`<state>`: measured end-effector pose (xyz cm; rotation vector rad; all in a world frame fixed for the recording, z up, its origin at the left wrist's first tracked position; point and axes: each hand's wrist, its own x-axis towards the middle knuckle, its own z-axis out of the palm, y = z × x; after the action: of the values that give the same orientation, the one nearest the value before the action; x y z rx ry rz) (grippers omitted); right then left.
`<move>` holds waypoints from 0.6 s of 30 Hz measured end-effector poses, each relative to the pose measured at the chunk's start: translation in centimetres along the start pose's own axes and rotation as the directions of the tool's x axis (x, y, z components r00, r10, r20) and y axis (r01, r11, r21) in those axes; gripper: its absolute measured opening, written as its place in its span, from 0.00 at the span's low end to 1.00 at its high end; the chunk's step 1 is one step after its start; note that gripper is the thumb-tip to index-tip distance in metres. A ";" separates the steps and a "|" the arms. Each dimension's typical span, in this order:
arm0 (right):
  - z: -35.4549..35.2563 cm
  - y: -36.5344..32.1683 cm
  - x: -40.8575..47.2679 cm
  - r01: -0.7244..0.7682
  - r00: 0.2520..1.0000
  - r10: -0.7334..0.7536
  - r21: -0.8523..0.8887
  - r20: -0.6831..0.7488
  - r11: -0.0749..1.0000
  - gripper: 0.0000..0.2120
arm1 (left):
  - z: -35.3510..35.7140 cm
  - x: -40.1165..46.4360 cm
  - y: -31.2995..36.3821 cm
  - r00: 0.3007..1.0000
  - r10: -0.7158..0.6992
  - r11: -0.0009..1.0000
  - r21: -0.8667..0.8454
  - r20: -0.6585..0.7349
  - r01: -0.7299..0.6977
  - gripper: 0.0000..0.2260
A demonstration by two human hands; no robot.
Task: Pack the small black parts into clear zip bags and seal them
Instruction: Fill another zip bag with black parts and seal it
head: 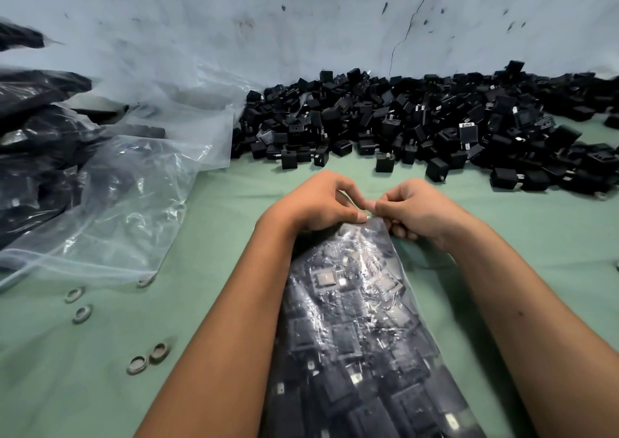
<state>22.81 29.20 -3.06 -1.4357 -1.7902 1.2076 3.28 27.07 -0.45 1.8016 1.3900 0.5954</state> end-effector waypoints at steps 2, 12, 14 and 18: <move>0.1 0.0 0.1 0.000 1.000 0.000 -0.007 -0.007 1.000 0.19 | -0.1 0.0 -0.1 1.000 -0.013 1.000 -0.006 0.002 0.013 0.09; 1.2 -0.2 0.2 0.082 0.996 -0.081 -0.033 0.039 0.996 0.19 | -1.2 0.5 -1.2 0.985 -0.169 0.985 0.027 0.017 0.169 0.06; 1.0 -0.2 0.2 0.074 0.996 -0.072 -0.049 0.050 0.996 0.20 | -0.9 0.8 -1.1 0.985 -0.173 0.984 0.045 -0.011 0.173 0.06; 0.9 -0.1 0.2 0.066 0.996 -0.063 -0.055 0.057 0.996 0.21 | -0.4 0.8 -0.8 0.984 -0.174 0.983 0.052 -0.036 0.176 0.08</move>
<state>21.95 29.10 -3.35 -1.3768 -1.9073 1.1825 2.75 28.05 -0.99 1.6963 1.5805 0.4989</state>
